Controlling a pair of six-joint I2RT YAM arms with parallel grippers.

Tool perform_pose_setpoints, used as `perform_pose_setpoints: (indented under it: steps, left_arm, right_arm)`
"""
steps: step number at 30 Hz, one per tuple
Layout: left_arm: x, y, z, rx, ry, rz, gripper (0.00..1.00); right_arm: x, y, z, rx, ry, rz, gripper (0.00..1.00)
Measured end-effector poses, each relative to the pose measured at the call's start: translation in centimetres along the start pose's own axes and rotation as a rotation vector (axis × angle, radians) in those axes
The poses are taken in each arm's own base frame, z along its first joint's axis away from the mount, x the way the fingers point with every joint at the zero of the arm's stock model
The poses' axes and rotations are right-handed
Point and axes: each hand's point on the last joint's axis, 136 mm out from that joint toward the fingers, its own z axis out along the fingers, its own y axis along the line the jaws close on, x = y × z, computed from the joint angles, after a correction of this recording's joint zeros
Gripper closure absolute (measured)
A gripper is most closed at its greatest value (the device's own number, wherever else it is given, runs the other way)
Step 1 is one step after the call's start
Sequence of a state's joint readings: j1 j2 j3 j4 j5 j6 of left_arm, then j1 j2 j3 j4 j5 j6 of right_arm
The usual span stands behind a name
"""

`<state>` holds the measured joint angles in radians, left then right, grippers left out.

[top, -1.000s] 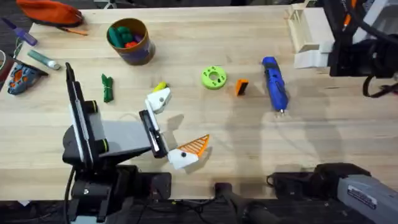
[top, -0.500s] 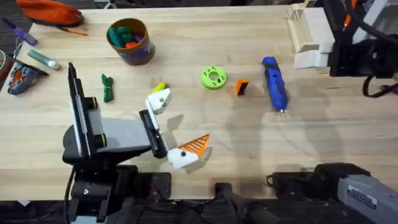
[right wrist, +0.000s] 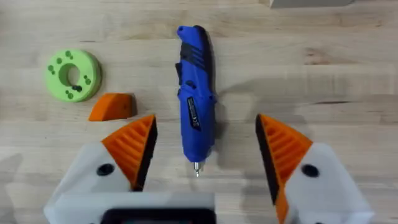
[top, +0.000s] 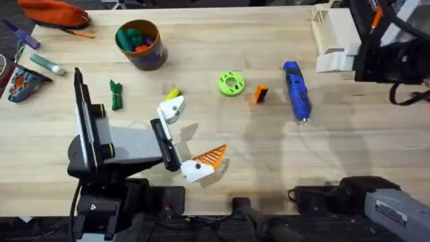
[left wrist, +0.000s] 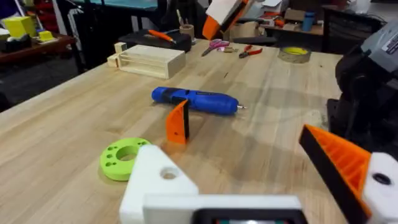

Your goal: Pick up the gripper from the table and insert it into the empty holder that is missing its gripper. Then pick up a screw, insert it into the mounting hole, and use the screwdriver to tighten it. Finally, clean up the table by picking up the vegetable and placing it into the bucket.

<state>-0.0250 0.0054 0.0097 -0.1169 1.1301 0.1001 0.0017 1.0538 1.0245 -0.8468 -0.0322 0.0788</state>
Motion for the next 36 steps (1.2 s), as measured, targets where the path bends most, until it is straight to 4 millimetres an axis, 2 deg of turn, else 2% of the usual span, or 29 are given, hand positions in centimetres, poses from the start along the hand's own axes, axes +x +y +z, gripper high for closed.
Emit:
perform_pose_setpoints:
  steps: [4,12,19,22,26,36]
  left_arm:
    - [0.0,0.0,0.0,0.0,0.0,-0.003,0.014]
    - [0.0,0.0,0.0,0.0,0.0,-0.003,0.015]
    - [0.0,0.0,0.0,0.0,0.0,-0.003,0.011]
    - [0.0,0.0,0.0,0.0,0.0,-0.003,0.014]
    - [0.0,0.0,0.0,0.0,0.0,-0.003,0.014]
    - [0.0,0.0,0.0,0.0,0.0,-0.003,0.013]
  right_arm:
    - [0.1,0.5,0.0,-0.009,0.004,0.041,0.097]
    - [0.7,3.3,-0.6,0.0,0.025,0.004,0.099]
    - [0.0,5.6,-0.4,0.025,0.112,-0.025,0.097]
    - [-0.1,7.5,1.3,0.063,0.247,-0.015,0.098]
    - [0.4,8.8,3.0,0.047,0.308,0.007,0.098]
    - [2.7,10.4,6.8,0.025,0.465,0.033,0.098]
